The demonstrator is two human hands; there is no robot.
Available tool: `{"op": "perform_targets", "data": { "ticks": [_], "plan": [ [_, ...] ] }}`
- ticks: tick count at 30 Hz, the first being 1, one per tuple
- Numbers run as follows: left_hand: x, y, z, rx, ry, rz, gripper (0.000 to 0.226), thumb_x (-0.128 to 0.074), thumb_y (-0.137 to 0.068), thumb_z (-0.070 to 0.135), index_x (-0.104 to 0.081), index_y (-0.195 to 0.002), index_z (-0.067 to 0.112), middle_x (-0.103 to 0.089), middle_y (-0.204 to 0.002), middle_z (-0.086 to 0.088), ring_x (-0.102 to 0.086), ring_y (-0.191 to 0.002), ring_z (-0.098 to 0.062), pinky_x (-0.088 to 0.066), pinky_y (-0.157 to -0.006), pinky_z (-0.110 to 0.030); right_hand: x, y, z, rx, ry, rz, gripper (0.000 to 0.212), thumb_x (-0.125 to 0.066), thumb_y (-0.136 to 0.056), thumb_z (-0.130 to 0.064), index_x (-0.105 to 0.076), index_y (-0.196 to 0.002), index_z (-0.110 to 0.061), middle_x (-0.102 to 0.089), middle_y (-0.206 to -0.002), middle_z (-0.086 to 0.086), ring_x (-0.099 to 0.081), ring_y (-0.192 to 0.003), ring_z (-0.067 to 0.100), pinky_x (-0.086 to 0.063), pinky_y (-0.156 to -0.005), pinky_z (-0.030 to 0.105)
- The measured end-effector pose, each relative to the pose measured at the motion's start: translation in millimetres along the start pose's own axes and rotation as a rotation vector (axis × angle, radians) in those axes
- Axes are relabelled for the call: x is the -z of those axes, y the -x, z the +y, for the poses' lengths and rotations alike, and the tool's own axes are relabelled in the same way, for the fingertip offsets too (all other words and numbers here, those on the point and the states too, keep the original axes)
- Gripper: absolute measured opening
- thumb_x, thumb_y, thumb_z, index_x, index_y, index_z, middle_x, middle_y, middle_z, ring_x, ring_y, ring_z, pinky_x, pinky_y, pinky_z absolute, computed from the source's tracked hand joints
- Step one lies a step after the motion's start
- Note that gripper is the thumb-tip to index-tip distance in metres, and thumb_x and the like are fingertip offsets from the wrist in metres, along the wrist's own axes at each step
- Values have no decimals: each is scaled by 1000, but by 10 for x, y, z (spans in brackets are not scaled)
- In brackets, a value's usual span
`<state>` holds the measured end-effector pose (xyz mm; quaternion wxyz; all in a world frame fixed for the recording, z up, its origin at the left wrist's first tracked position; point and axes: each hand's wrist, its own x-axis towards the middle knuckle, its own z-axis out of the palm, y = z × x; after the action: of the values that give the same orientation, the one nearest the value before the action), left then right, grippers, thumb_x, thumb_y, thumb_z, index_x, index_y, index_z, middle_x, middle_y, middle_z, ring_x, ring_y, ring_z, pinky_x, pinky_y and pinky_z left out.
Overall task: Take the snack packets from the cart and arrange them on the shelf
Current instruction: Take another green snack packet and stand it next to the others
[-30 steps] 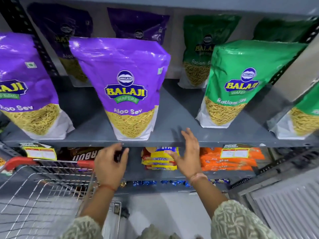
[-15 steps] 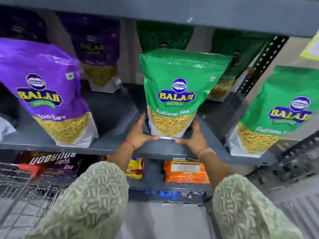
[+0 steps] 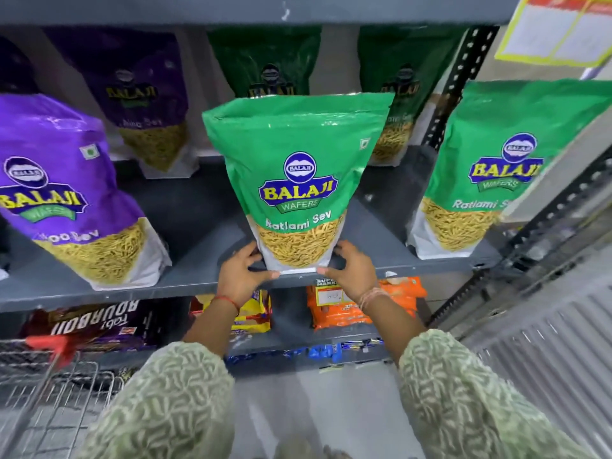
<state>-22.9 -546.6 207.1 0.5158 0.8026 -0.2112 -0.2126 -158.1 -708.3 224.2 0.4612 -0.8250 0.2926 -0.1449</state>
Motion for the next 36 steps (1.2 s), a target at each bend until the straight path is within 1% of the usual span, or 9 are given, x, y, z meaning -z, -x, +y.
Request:
{"op": "perform_targets", "data": {
  "ticks": [9, 17, 22, 25, 27, 30, 32, 34, 36],
  "plan": [
    [22, -43, -9, 29, -28, -33, 79, -82, -57, 11, -48, -128, 13, -62, -126, -14, -57, -116, -25, -44, -104, -49, 13, 34, -51, -33, 10, 3, 55, -76, -69, -15, -52, -118, -10, -59, -125, 13, -55, -115, 27, -43, -98, 34],
    [10, 35, 57, -3, -40, -24, 77, -80, -62, 10, -45, -130, 13, -57, -132, -12, -51, -122, -22, -41, -106, -40, 20, 78, -67, -7, -30, 9, 63, -76, -68, -13, -45, -122, -14, -55, -130, 10, -49, -121, 26, -40, -102, 38],
    [-206, 736, -7, -157, -217, 446, 43, -75, -68, 34, -61, -103, 12, -71, -93, -10, -63, -93, -27, -48, -82, -36, 382, 516, 258, -15, -138, 420, 83, -82, -58, -26, -41, -129, -14, -45, -137, 9, -38, -128, 20, -32, -107, 31],
    [-660, 972, 112, -283, -287, 263, 51, -58, -66, 59, -64, -88, 13, -70, -78, -6, -56, -78, -13, -43, -70, -25, 951, 710, 585, -3, -108, 683, 89, -72, -51, -49, -45, -122, -4, -47, -125, 18, -43, -118, 26, -37, -103, 36],
    [-1035, 857, 361, -319, -227, 89, 49, -60, -66, 57, -64, -90, 14, -69, -80, -4, -56, -80, -10, -46, -73, -26, 1336, 643, 820, -60, -55, 718, 97, -68, -48, -52, -40, -125, 0, -41, -128, 25, -39, -122, 34, -34, -106, 43],
    [-1634, 514, 890, -231, -38, -124, 58, -77, -65, 31, -54, -116, 15, -64, -108, -6, -59, -108, -21, -47, -94, -32, 1828, 415, 1011, -124, -54, 498, 111, -74, -46, -47, -27, -136, -2, -31, -143, 20, -31, -133, 30, -28, -108, 31],
    [-1959, 201, 1117, -173, 15, -216, 87, -81, -62, 21, -34, -135, 15, -47, -139, -8, -41, -131, -23, -35, -106, -32, 1982, 227, 1044, -136, -66, 300, 108, -82, -57, -18, -15, -140, -4, -19, -151, 15, -21, -139, 27, -25, -101, 18],
    [-2219, -20, 1241, -129, -22, -296, 101, -82, -61, 19, -20, -141, 15, -32, -150, -6, -31, -137, -24, -32, -106, -33, 2050, 74, 1063, -138, -90, 193, 105, -75, -64, 4, -5, -142, -5, -12, -153, 12, -15, -141, 26, -24, -94, 10],
    [-2352, -106, 1195, -116, -87, -318, 99, -82, -60, 21, -23, -139, 13, -37, -147, -10, -37, -133, -28, -37, -102, -37, 2031, -22, 1079, -148, -86, 173, 103, -72, -68, 6, -1, -142, -7, -18, -152, 11, -20, -139, 23, -29, -99, 18]
  ]
}}
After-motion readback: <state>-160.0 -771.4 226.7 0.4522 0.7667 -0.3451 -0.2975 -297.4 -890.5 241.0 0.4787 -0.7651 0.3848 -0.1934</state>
